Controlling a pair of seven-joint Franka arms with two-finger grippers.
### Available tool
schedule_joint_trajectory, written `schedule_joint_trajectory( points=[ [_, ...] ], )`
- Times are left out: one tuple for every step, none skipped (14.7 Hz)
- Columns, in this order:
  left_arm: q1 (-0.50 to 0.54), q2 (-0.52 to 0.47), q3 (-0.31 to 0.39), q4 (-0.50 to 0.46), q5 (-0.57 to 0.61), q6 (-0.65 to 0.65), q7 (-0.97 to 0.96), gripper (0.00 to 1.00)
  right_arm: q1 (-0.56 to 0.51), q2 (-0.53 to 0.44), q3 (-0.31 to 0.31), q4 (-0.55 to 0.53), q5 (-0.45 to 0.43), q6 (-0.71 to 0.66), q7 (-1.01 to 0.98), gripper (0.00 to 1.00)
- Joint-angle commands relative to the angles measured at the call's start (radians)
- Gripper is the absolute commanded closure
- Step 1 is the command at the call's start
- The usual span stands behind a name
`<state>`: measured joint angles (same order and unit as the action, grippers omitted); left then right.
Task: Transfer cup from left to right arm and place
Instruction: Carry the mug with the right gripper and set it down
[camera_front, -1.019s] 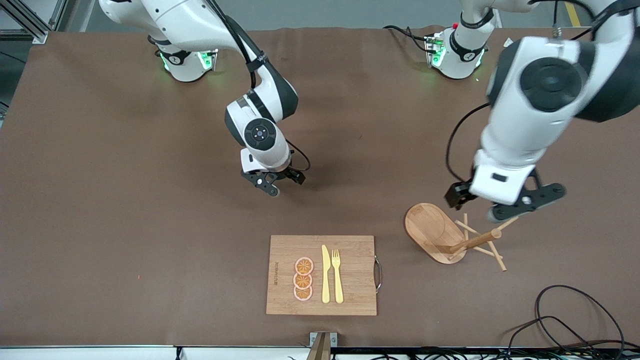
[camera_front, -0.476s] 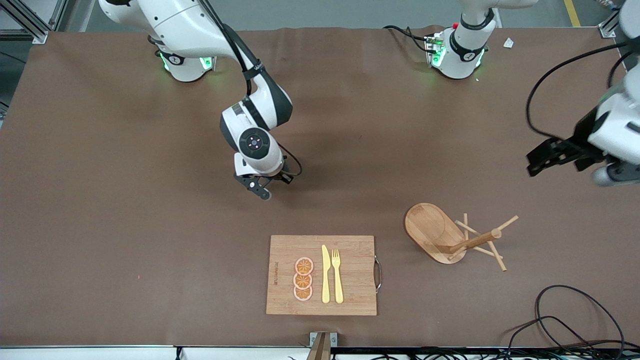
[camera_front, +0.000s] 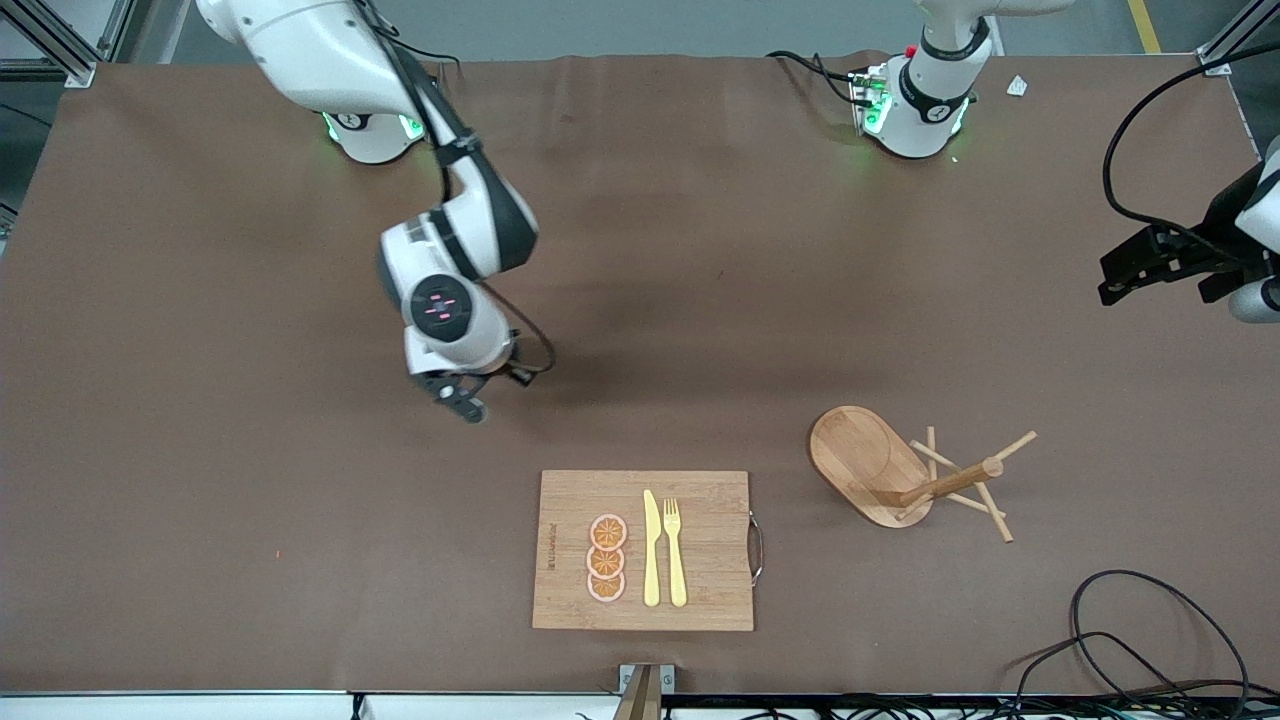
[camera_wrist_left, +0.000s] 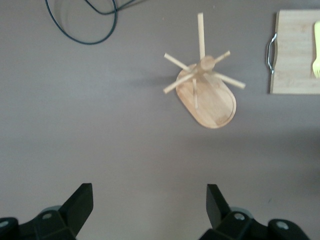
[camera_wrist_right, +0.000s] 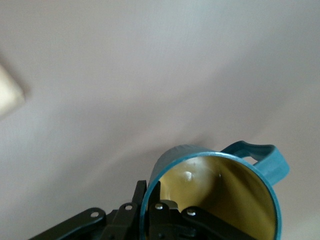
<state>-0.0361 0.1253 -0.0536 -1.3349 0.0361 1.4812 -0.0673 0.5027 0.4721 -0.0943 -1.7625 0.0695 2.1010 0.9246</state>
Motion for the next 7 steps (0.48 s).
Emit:
schedule_joint_trajectory(
  points=[
    [0.056, -0.094, -0.07, -0.111, -0.019, -0.001, 0.021, 0.0, -0.214, -0.021, 0.008, 0.049, -0.02, -0.015, -0.314, 0.99],
    [0.064, -0.11, -0.077, -0.133, -0.019, 0.002, 0.021, 0.0, -0.284, -0.017, 0.01, 0.069, -0.02, 0.0, -0.429, 0.99],
    [0.067, -0.122, -0.09, -0.151, -0.019, 0.004, 0.021, 0.0, -0.337, 0.002, 0.01, 0.077, -0.017, 0.035, -0.52, 0.98],
    [0.067, -0.136, -0.094, -0.17, -0.024, 0.008, 0.021, 0.0, -0.367, 0.017, 0.01, 0.072, -0.016, 0.069, -0.576, 0.98],
    [0.067, -0.151, -0.094, -0.185, -0.027, 0.011, 0.023, 0.0, -0.395, 0.035, 0.011, 0.071, -0.016, 0.097, -0.613, 0.98],
    [0.067, -0.16, -0.095, -0.193, -0.028, 0.01, 0.024, 0.0, -0.423, 0.055, 0.013, 0.071, -0.008, 0.115, -0.648, 0.98],
    [0.064, -0.168, -0.095, -0.194, -0.028, 0.01, 0.027, 0.0, -0.443, 0.077, 0.015, 0.071, -0.002, 0.137, -0.683, 0.98]
  ],
)
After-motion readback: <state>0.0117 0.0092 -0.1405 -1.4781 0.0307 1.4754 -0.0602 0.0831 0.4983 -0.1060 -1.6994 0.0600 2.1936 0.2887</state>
